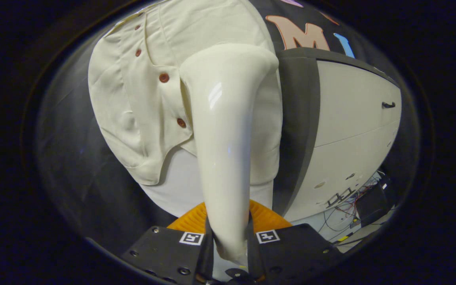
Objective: Iron the clothes twice with a garment steamer, once on the left side and once on the right side.
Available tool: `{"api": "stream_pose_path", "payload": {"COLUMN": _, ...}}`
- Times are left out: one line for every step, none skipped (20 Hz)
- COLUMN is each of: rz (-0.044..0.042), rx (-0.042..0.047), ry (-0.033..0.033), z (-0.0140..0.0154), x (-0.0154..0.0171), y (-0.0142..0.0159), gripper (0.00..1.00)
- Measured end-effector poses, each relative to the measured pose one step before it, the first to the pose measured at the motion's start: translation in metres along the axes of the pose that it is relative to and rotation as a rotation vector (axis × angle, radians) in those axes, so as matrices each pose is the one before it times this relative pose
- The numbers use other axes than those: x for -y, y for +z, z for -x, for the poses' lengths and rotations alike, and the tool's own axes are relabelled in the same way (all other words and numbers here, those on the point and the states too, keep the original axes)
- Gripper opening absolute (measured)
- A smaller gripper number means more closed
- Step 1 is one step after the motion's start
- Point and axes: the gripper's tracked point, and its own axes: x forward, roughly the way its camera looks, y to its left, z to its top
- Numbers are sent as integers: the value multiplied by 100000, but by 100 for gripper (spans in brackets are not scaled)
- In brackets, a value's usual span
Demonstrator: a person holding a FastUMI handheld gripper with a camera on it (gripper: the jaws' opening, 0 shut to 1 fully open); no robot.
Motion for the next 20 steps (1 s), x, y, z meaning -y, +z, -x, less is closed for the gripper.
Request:
{"api": "stream_pose_path", "payload": {"rz": -41, "rx": -666, "ry": -108, "z": 386, "x": 12, "y": -270, "gripper": 34}}
{"api": "stream_pose_path", "payload": {"rz": -215, "rx": 115, "ry": 185, "z": 502, "x": 38, "y": -96, "gripper": 34}}
{"api": "stream_pose_path", "payload": {"rz": 17, "rx": 846, "ry": 178, "z": 535, "x": -13, "y": 44, "gripper": 34}}
{"api": "stream_pose_path", "payload": {"rz": 123, "rx": 229, "ry": -285, "z": 691, "x": 70, "y": -115, "gripper": 34}}
{"api": "stream_pose_path", "payload": {"rz": -708, "rx": 972, "ry": -257, "z": 867, "x": 11, "y": 119, "gripper": 34}}
{"api": "stream_pose_path", "payload": {"rz": -836, "rx": 1276, "ry": -301, "z": 1051, "x": -3, "y": 144, "gripper": 34}}
{"api": "stream_pose_path", "payload": {"rz": -657, "rx": 1208, "ry": -604, "z": 1058, "x": 91, "y": 142, "gripper": 34}}
{"api": "stream_pose_path", "payload": {"rz": -917, "rx": 1174, "ry": -876, "z": 1253, "x": 135, "y": 76, "gripper": 34}}
{"api": "stream_pose_path", "payload": {"rz": -1144, "rx": 1110, "ry": -631, "z": 1448, "x": 68, "y": 83, "gripper": 34}}
{"api": "stream_pose_path", "payload": {"rz": -430, "rx": 1289, "ry": -391, "z": 1369, "x": -104, "y": 24, "gripper": 34}}
{"api": "stream_pose_path", "payload": {"rz": 817, "rx": 1294, "ry": -471, "z": 1496, "x": -33, "y": -24, "gripper": 34}}
{"api": "stream_pose_path", "payload": {"rz": 1154, "rx": 1318, "ry": -920, "z": 1747, "x": 159, "y": -83, "gripper": 34}}
{"api": "stream_pose_path", "payload": {"rz": 152, "rx": 1097, "ry": -665, "z": 1865, "x": 32, "y": -60, "gripper": 34}}
{"api": "stream_pose_path", "payload": {"rz": -247, "rx": 1431, "ry": 230, "z": 1802, "x": -276, "y": -58, "gripper": 34}}
{"api": "stream_pose_path", "payload": {"rz": 249, "rx": 1090, "ry": 753, "z": 1732, "x": -323, "y": -129, "gripper": 34}}
{"api": "stream_pose_path", "payload": {"rz": 417, "rx": 766, "ry": 379, "z": 2073, "x": -59, "y": -275, "gripper": 34}}
{"api": "stream_pose_path", "payload": {"rz": -232, "rx": 940, "ry": -44, "z": 2092, "x": 169, "y": -177, "gripper": 34}}
{"api": "stream_pose_path", "payload": {"rz": -260, "rx": 1284, "ry": -53, "z": 1968, "x": 243, "y": -220, "gripper": 34}}
{"api": "stream_pose_path", "payload": {"rz": 585, "rx": 1394, "ry": -40, "z": 2023, "x": 124, "y": -51, "gripper": 34}}
{"api": "stream_pose_path", "payload": {"rz": 1632, "rx": 610, "ry": 27, "z": 1837, "x": 318, "y": -117, "gripper": 34}}
